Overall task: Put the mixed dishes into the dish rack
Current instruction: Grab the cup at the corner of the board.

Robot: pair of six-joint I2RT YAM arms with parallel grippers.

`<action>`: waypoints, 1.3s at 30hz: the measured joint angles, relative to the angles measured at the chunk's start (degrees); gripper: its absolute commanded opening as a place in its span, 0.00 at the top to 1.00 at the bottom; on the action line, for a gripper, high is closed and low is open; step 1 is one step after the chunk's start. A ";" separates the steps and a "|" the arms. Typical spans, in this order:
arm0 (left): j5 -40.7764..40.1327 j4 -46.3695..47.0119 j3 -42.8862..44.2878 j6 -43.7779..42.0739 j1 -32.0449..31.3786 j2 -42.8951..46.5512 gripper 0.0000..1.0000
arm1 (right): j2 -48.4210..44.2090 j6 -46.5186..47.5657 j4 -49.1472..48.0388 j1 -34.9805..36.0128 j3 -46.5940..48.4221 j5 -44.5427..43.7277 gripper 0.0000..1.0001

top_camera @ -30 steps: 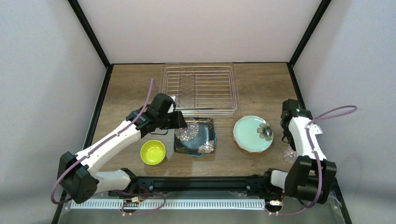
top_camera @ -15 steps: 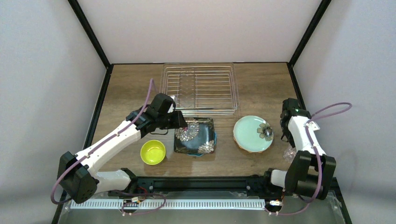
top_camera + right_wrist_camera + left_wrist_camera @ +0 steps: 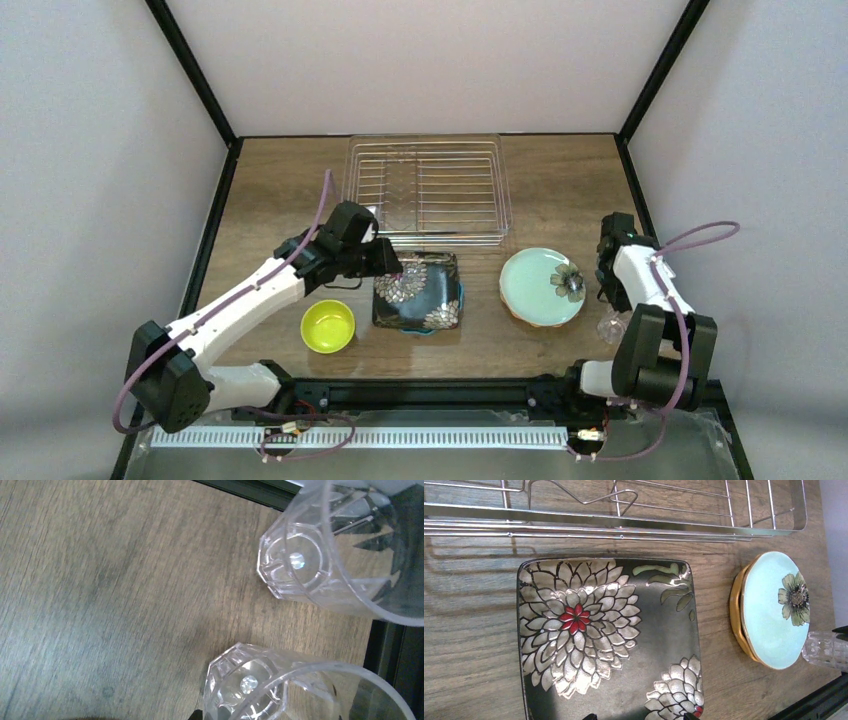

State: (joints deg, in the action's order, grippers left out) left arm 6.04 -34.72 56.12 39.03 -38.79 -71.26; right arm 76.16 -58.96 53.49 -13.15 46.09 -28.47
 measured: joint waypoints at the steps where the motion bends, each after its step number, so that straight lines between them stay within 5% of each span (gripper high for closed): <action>1: 0.02 0.07 0.00 0.00 0.00 -0.20 0.00 | 0.20 0.09 -0.09 0.00 0.00 0.22 0.84; 9: 0.04 1.25 0.00 -0.04 0.00 -1.01 0.00 | 0.09 0.37 -0.79 0.00 -0.02 1.33 0.99; 23: 0.59 2.16 0.00 -0.20 0.00 -1.01 0.00 | -7.26 0.52 1.51 0.00 0.57 2.34 0.99; 39: 1.66 2.51 0.00 -0.02 0.00 0.50 0.00 | -12.59 4.94 2.12 1.20 14.71 7.74 0.99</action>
State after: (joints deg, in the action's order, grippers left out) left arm 7.70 -32.21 56.12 39.00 -38.79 -70.76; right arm 63.57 -54.02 55.61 -11.94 60.80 -20.73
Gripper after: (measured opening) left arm 0.993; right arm 0.112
